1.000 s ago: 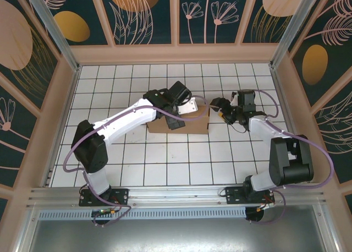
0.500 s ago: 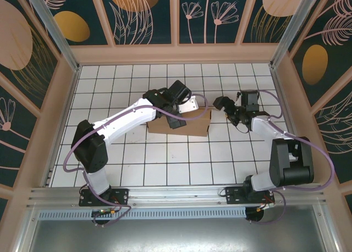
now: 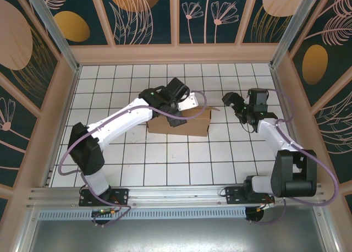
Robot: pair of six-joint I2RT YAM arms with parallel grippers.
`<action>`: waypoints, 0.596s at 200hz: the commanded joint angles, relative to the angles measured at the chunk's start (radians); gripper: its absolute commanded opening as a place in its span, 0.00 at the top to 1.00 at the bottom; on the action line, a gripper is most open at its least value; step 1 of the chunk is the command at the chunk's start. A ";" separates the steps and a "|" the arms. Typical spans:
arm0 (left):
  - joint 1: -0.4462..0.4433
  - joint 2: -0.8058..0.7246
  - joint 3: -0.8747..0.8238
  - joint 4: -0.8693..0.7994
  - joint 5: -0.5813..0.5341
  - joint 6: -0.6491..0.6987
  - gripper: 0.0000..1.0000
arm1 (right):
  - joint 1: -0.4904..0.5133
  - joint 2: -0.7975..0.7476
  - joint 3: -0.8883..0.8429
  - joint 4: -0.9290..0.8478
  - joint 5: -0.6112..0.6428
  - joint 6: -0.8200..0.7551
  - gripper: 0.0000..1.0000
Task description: Fold the paper box
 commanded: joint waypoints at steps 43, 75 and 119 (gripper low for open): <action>0.005 -0.253 -0.095 0.251 0.005 -0.137 0.01 | 0.026 -0.075 0.138 -0.096 0.113 -0.108 0.29; 0.014 -0.362 -0.240 0.499 0.011 -0.410 0.11 | 0.179 -0.093 0.241 -0.182 0.304 -0.230 0.64; 0.060 -0.346 -0.277 0.488 0.004 -0.736 0.66 | 0.454 -0.018 0.393 -0.281 0.548 -0.348 1.00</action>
